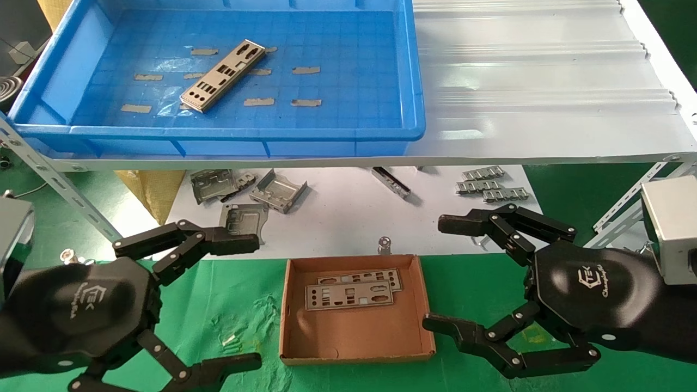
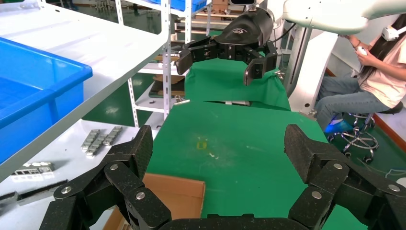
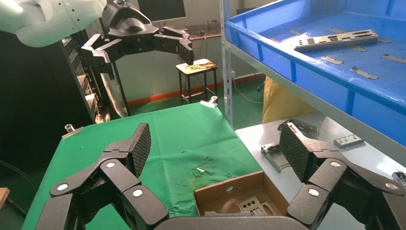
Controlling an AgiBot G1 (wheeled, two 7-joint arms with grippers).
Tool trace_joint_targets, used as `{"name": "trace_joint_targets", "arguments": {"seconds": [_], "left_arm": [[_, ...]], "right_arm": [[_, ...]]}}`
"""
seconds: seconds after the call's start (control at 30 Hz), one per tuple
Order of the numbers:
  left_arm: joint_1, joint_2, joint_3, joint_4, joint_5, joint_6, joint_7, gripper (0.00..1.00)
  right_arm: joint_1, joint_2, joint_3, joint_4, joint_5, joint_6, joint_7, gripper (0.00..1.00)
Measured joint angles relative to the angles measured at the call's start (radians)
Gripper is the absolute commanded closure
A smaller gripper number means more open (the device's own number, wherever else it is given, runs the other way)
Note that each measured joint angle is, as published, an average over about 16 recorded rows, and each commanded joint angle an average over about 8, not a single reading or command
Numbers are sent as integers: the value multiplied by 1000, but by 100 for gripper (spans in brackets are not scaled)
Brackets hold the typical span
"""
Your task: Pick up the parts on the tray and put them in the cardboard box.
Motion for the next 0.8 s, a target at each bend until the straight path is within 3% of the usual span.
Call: {"name": "trace_joint_targets", "arguments": {"seconds": [0.8], "left_arm": [[0, 0, 0, 0, 0, 0, 0, 0]], "right_arm": [[0, 0, 0, 0, 0, 0, 0, 0]]}}
